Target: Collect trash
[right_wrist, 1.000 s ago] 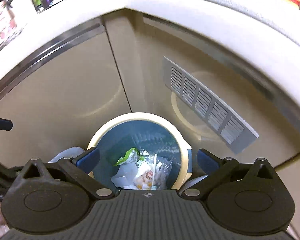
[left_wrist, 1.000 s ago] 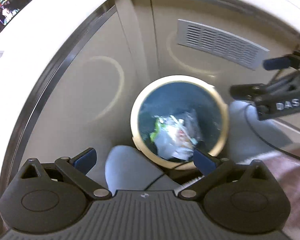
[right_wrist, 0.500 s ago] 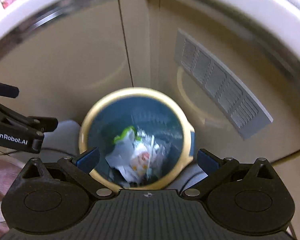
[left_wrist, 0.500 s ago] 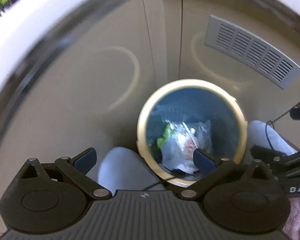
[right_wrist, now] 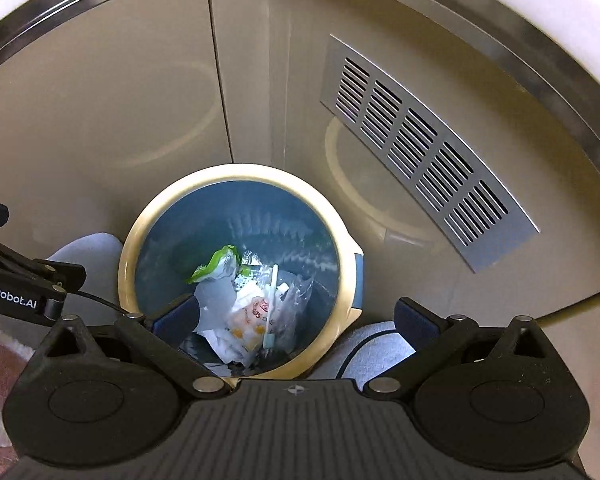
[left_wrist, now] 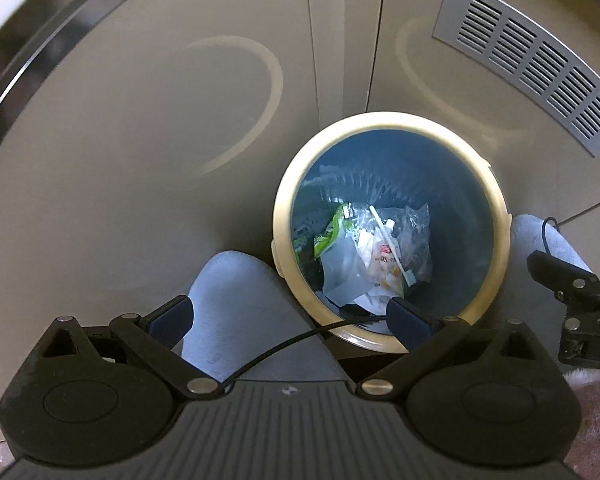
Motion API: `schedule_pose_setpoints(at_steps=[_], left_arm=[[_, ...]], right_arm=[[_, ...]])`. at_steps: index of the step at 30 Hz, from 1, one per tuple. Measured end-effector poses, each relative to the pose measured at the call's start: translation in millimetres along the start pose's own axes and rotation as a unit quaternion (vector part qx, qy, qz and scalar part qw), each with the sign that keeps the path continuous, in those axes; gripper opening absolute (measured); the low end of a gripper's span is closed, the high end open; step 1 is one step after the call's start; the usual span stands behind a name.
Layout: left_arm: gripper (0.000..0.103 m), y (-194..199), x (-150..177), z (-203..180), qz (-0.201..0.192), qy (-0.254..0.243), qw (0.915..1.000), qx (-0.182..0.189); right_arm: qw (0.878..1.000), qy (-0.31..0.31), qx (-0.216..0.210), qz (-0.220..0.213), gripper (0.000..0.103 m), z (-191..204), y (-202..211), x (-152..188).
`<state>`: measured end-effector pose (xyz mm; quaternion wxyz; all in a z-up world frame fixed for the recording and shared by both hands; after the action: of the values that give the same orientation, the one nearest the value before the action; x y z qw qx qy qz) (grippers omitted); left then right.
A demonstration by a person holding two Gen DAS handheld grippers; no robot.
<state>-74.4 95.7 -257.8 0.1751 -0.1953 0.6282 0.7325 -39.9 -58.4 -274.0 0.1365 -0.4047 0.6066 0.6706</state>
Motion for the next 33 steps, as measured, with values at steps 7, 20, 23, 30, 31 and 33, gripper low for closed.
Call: schedule_pose_setpoints(at_steps=[7,20,23,30,31,33], left_arm=[[0.103,-9,2,-2,0.009,-0.006,0.9999,0.006],[0.103,-12,5,-3,0.015,-0.009,0.9998,0.006],[0.103,-12,4,-3,0.015,-0.009,0.9998,0.005],[0.103,-12,4,-2,0.014,-0.011,0.9998,0.006],[0.103,-12,4,-2,0.014,-0.011,0.9998,0.007],[0.103,-12,4,-2,0.014,-0.011,0.9998,0.007]], right_arm=[[1.0,-0.004,-0.002,0.013,0.103,0,-8,1],[1.0,-0.003,-0.004,0.015,0.103,2,-12,3],[1.0,-0.004,-0.004,0.014,0.103,2,-11,3],[1.0,-0.005,-0.003,0.014,0.103,2,-12,3],[1.0,-0.005,-0.003,0.015,0.103,2,-12,3],[1.0,-0.006,-0.003,0.015,0.103,2,-11,3]])
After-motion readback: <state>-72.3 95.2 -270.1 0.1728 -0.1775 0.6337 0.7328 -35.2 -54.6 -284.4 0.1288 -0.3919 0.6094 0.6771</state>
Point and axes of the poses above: each gripper's, at about its wrist camera, not at the fingertips, and y roughly against the way its jaws point, z to its left, x to its underside, the point moved 2 cm from there along -y, roughly the way its jaws point, and after that the axes turned 15 degrees about -z, right-handed, at the moved point
